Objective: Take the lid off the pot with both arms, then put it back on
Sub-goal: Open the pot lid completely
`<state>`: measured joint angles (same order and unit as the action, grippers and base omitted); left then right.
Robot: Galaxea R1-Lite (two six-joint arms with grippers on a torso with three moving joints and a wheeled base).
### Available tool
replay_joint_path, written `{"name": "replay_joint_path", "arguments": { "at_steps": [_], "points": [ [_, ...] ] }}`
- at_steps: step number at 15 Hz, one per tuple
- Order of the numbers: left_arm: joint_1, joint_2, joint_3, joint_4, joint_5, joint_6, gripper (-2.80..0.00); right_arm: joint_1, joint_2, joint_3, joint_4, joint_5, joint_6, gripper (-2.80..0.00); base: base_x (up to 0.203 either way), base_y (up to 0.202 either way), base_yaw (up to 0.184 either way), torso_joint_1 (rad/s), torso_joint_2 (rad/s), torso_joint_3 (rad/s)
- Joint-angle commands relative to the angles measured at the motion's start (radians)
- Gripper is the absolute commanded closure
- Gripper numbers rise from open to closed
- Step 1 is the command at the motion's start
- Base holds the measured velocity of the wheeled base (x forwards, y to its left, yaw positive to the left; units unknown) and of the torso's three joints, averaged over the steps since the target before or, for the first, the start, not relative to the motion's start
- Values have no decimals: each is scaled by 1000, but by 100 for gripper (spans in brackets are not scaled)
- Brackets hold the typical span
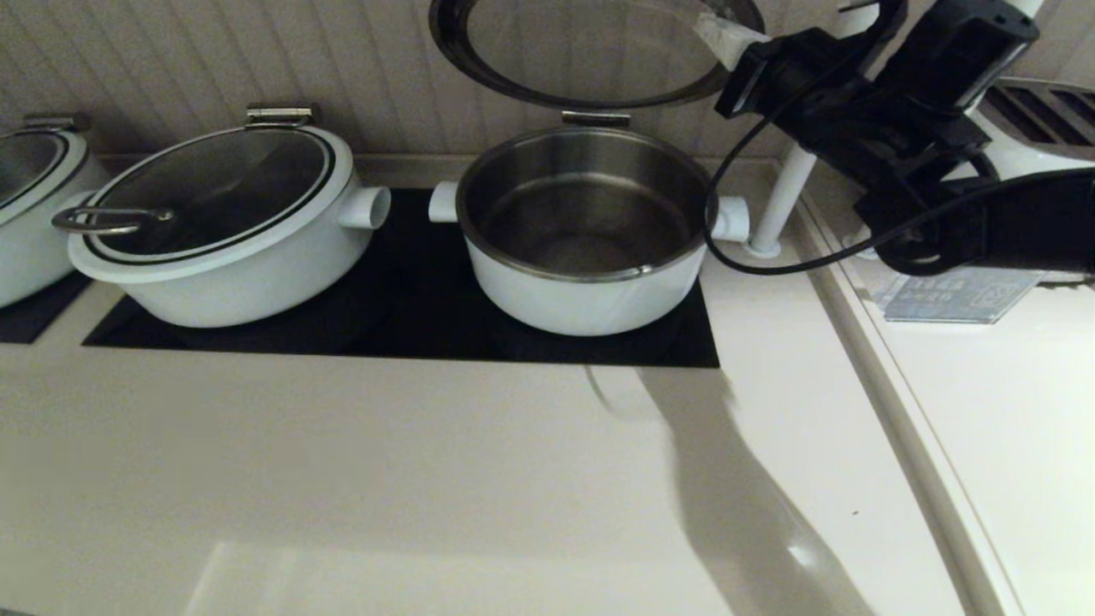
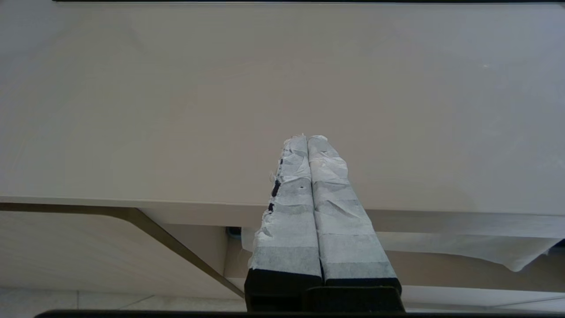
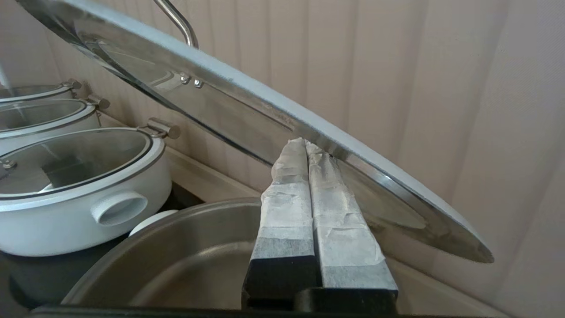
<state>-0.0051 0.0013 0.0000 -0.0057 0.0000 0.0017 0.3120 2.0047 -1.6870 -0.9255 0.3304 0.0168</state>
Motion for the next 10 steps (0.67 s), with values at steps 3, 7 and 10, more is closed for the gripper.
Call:
{"name": "replay_joint_path", "arguments": {
  "at_steps": [3, 7, 10],
  "points": [
    [1, -1, 0, 0, 0, 0, 0, -22, 3, -16, -7, 2, 0, 0, 0, 0, 0, 0, 0, 0],
    [0, -1, 0, 0, 0, 0, 0, -30, 8, -18, -10, 2, 0, 0, 0, 0, 0, 0, 0, 0],
    [-1, 0, 0, 0, 0, 0, 0, -28, 17, -33, -10, 2, 0, 0, 0, 0, 0, 0, 0, 0]
  ]
}}
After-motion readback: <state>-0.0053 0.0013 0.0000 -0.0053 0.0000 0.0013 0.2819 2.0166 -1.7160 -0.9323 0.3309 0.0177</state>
